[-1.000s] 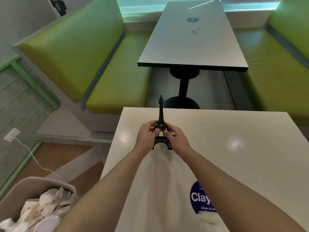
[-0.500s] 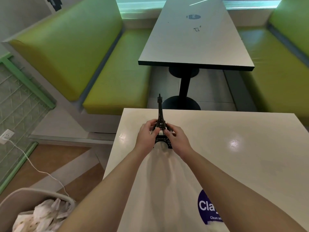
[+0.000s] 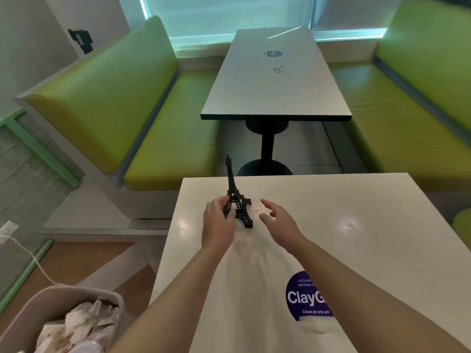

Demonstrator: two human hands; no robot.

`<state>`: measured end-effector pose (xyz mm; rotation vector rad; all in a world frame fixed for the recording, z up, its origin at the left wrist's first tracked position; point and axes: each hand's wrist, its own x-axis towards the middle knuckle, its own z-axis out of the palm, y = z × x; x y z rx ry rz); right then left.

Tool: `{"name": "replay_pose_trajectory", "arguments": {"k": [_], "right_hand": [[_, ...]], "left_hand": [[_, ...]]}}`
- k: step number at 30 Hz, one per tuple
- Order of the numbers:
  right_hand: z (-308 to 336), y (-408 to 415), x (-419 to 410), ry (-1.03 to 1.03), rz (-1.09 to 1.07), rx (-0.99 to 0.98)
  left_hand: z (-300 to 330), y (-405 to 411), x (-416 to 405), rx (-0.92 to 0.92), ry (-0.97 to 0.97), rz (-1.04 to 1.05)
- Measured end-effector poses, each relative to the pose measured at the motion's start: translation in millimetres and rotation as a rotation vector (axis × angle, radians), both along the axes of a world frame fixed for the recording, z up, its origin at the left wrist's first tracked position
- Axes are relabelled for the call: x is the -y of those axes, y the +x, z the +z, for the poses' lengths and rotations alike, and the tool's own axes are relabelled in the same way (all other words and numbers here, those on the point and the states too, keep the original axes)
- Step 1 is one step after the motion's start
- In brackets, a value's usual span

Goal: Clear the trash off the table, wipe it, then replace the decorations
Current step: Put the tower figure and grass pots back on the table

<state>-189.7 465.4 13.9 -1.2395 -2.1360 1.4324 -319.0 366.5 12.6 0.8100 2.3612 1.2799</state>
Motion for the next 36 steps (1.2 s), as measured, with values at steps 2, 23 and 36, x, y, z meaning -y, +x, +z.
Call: {"name": "replay_pose_trajectory", "arguments": {"k": [2, 23, 36], "right_hand": [[7, 24, 4, 0.023, -0.005, 0.047], [67, 437, 33, 0.132, -0.155, 0.203], [64, 625, 16, 0.1, -0.395, 0.282]], "left_hand": [[3, 21, 7, -0.008, -0.032, -0.028], [73, 398, -13, -0.108, -0.2, -0.575], [71, 587, -61, -0.125, -0.19, -0.855]]}}
